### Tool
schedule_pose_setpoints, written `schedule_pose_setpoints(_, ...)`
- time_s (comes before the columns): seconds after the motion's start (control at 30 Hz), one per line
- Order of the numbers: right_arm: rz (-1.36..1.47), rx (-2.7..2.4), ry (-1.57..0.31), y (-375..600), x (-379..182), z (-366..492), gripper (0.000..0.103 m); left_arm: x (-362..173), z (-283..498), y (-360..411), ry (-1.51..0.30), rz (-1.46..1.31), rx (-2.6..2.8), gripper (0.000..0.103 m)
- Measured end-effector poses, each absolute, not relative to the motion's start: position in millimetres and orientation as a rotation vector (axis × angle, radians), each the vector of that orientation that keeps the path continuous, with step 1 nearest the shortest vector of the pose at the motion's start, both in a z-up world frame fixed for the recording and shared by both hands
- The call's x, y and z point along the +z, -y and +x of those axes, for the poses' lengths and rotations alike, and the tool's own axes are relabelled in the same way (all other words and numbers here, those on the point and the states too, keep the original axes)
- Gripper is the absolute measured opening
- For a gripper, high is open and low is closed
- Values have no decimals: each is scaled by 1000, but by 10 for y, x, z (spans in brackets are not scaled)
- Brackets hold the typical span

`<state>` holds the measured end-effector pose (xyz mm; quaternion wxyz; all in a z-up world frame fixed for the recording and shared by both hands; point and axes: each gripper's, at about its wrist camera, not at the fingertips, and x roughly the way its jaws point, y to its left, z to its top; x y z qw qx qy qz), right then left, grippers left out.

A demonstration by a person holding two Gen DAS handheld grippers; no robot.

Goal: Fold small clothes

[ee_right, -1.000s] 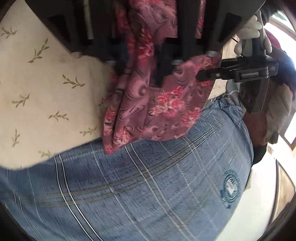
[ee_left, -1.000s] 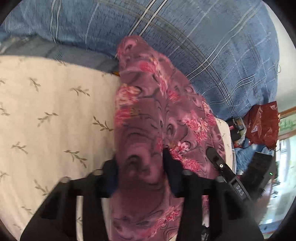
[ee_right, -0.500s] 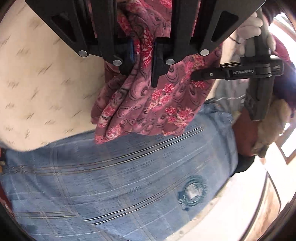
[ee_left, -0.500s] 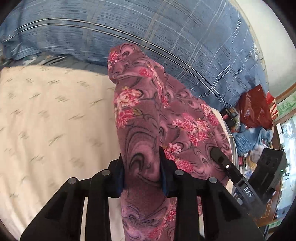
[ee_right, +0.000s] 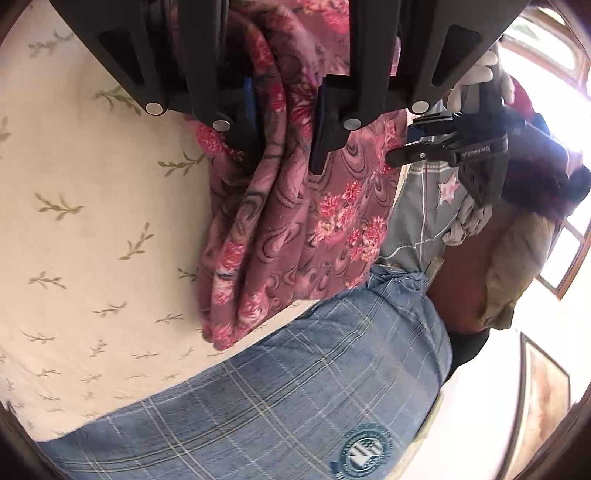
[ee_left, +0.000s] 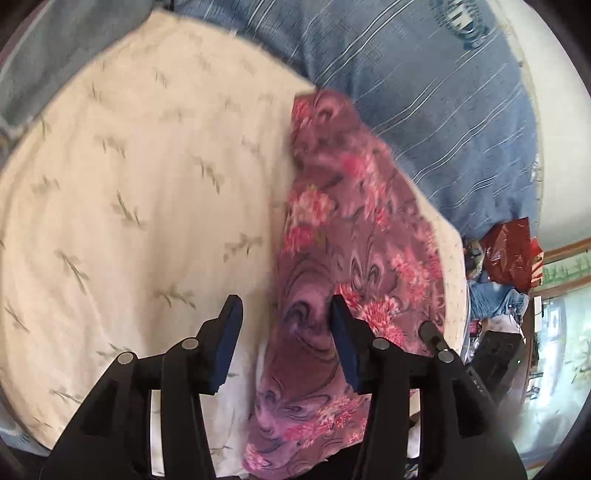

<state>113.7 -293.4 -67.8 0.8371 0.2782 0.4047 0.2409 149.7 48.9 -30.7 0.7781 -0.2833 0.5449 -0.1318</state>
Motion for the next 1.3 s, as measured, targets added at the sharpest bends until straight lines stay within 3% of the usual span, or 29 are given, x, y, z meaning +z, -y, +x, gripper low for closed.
schedule_pose_setpoints(0.1,563,427,-784,3071,-434,1152,31,-121,1599,-478,-1113,-581,-297,47)
schedule_pose_setpoints(0.17,579,406,-762,3090,-361,1205,42,-47,1739,-376,-1096,-586,-323,48)
schedule_pose_setpoints(0.33,510,417,-704,2849,-228,1515,41,-10,2099,5,-1058,-395,-257,55)
schedule_pose_setpoints(0.4,407,405,-707,2680,-249,1651,37,-120,2240,132,-1045,-255,-152,55)
schedule_pose_setpoints(0.43,350,380,-728,2626,-298,1713,31,-222,2325,167,-1067,-216,-119,58)
schedule_pose_setpoints(0.47,276,334,-772,2557,-392,1803,16,-355,2414,206,-1105,-198,-108,63)
schedule_pose_setpoints(0.5,195,292,-846,2484,-557,1922,11,-495,2514,205,-1145,-209,-105,68)
schedule_pose_setpoints(0.6,225,326,-833,2548,-619,1998,9,-401,2553,113,-1147,-243,-129,66)
schedule_pose_setpoints(0.7,289,338,-829,2672,-528,1895,18,-277,2438,-82,-1132,-300,-166,65)
schedule_pose_setpoints(0.87,410,424,-757,2814,-451,1502,21,-233,1978,-205,-1098,-338,-229,66)
schedule_pose_setpoints(0.97,318,412,-795,2678,-595,1422,21,-451,1901,-63,-1139,-270,-214,72)
schedule_pose_setpoints(1.1,274,355,-813,2613,-526,1409,21,-232,1798,-61,-1105,-233,-221,71)
schedule_pose_setpoints(1.2,305,387,-769,2639,-335,1188,26,-69,1542,-143,-1056,-223,-243,71)
schedule_pose_setpoints(1.3,291,414,-747,2615,-362,925,36,-261,1341,-125,-1094,-213,-260,75)
